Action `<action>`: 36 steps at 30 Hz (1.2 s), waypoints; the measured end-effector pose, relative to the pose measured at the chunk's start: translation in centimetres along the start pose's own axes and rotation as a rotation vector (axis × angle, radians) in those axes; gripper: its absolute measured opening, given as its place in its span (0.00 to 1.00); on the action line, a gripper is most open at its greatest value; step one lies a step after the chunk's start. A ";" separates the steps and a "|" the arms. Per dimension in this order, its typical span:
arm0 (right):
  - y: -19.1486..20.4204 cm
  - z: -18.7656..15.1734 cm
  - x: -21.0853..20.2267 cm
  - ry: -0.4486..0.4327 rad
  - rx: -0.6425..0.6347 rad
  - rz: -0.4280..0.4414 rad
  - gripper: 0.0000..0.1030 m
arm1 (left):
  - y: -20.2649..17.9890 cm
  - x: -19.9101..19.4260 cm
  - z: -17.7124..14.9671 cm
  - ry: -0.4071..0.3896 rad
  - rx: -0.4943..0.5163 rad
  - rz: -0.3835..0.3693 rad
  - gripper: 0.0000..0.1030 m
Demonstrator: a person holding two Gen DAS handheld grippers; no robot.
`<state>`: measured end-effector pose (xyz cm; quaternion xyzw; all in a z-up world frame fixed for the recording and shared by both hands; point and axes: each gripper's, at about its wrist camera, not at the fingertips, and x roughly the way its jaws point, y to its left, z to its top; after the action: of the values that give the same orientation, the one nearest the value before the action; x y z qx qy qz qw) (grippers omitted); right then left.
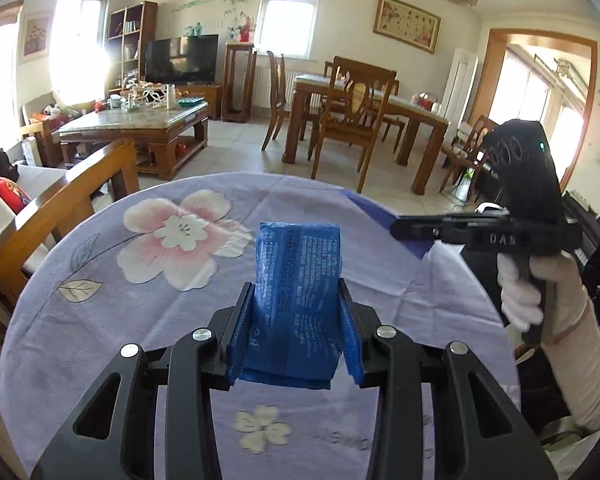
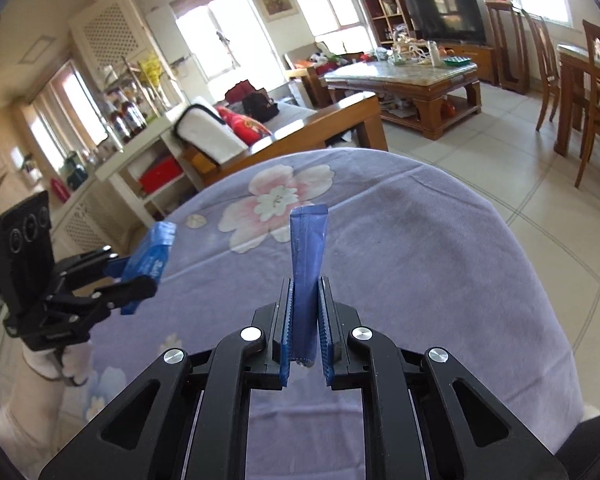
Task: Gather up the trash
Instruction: 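Carry the blue wrapper and strip to the bin and open both grippers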
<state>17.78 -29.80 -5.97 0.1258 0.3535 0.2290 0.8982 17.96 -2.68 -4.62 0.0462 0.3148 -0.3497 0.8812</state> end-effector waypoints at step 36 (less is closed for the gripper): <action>-19.9 -23.1 -35.9 -0.628 0.738 -0.598 0.13 | -37.5 19.3 2.2 0.121 0.178 -0.422 0.37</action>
<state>-14.98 -63.46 -9.54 0.3877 0.1462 -0.2224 0.8825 5.71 -42.84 -8.96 0.0779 0.3377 -0.5491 0.7605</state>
